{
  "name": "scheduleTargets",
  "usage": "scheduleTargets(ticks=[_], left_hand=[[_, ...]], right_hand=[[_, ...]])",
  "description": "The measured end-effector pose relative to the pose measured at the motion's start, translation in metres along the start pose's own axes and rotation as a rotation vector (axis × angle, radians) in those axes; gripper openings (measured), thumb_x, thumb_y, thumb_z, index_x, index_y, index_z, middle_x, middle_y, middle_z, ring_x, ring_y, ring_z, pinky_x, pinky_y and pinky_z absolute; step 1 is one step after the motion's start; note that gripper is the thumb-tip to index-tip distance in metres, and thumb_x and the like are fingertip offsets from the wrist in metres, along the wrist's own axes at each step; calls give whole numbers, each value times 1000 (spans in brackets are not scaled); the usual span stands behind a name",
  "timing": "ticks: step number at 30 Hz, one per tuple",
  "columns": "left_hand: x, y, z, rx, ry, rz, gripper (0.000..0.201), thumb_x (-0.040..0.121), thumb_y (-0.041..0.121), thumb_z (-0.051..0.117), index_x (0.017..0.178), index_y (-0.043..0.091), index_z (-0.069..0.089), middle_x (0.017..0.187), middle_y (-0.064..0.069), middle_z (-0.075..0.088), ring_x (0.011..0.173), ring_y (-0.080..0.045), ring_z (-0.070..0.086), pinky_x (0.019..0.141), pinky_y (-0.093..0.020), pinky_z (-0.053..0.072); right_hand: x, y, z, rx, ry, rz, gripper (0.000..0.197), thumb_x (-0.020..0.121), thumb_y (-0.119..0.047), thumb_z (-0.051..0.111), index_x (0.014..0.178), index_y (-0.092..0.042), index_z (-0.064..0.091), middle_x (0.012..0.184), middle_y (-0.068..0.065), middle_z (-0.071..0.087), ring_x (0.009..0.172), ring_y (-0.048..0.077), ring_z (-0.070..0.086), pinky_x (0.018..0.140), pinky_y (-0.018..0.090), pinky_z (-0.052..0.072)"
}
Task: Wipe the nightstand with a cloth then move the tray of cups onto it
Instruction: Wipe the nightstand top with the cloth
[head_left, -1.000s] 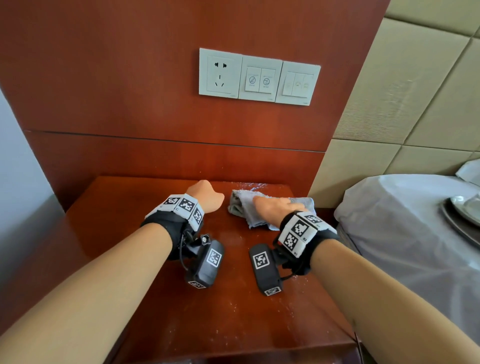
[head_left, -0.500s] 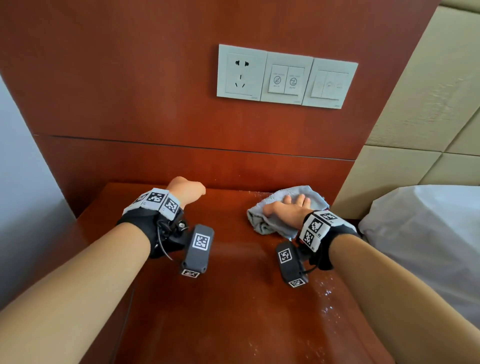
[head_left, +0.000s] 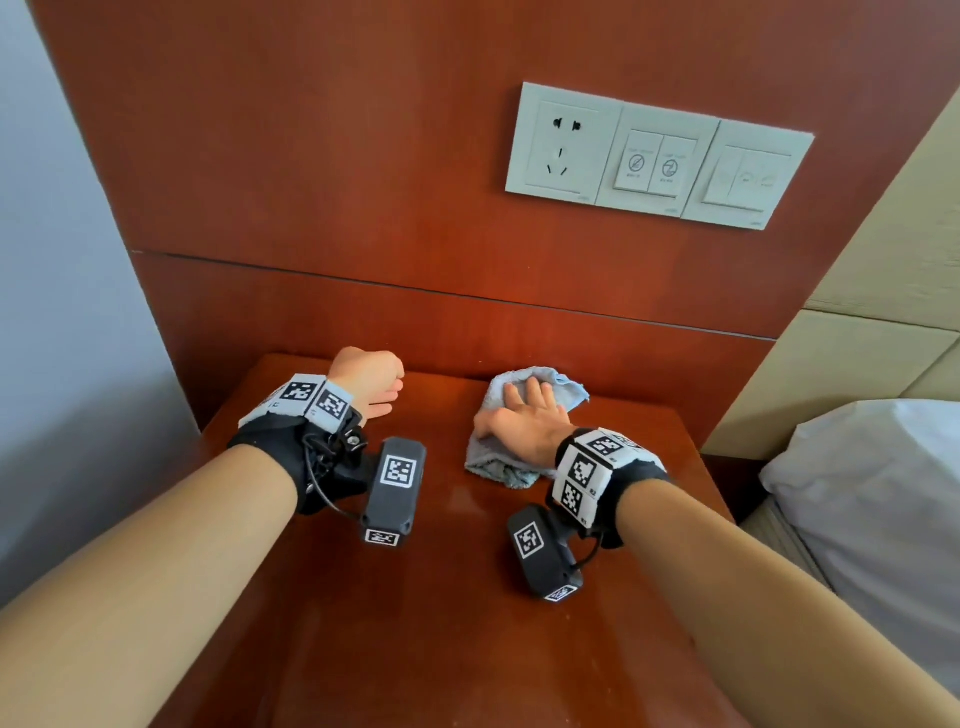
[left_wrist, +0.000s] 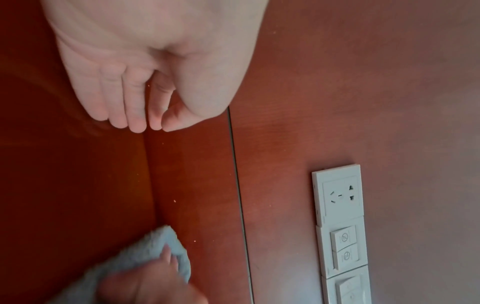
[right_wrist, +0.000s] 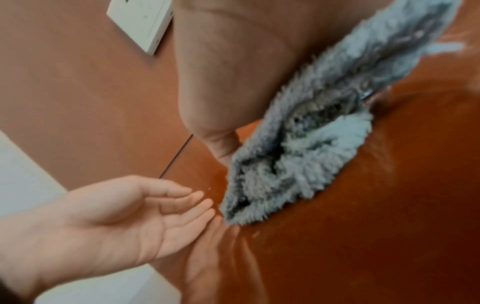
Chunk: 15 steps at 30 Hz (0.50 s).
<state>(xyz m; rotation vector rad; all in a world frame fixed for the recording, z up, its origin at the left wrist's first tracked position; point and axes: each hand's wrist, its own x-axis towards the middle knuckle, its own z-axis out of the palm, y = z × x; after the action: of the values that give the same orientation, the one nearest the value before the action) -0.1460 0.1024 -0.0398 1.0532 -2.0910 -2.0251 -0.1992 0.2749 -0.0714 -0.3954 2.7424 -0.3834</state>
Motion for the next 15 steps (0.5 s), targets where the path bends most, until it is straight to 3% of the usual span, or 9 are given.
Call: scheduleTargets(ticks=[2,5,11,13,15], left_hand=[[-2,-4,-8,-16,8,33,22,92,4,52,112,-2,57,96,-14,63,94,-25,61,85,-34,52],[-2,-7,-33,-25,33,34,30,91,5,53,120,-5,55,106,-17,62,95,-26,61,81,-34,52],[10,-16,-111,-110,188,-21,24,95,5,47,114,-4,58,125,-21,61,111,-30,61,83,-35,50],[13,-21,-129,-143,209,-50,15,95,6,46,99,-1,58,126,-20,61,104,-27,60,84,-34,49],[17,-25,-140,-160,238,-50,17,95,7,45,104,0,57,120,-19,63,95,-24,58,83,-33,49]], right_hand=[[2,-27,10,-24,-29,-60,94,75,-68,43,152,-20,18,162,10,-3,149,27,-11,120,49,3],[6,-62,20,-67,-55,-127,87,86,-68,34,154,-22,7,162,9,-12,148,25,-16,120,46,-3],[11,-119,35,-125,-112,-246,75,93,-61,23,155,-20,8,162,9,-12,148,24,-17,121,47,-3],[14,-139,41,-140,-127,-266,73,94,-60,22,155,-21,8,162,8,-13,148,24,-17,120,48,-4],[18,-159,49,-158,-133,-284,73,94,-60,21,155,-22,7,161,8,-14,148,24,-17,120,48,-4]])
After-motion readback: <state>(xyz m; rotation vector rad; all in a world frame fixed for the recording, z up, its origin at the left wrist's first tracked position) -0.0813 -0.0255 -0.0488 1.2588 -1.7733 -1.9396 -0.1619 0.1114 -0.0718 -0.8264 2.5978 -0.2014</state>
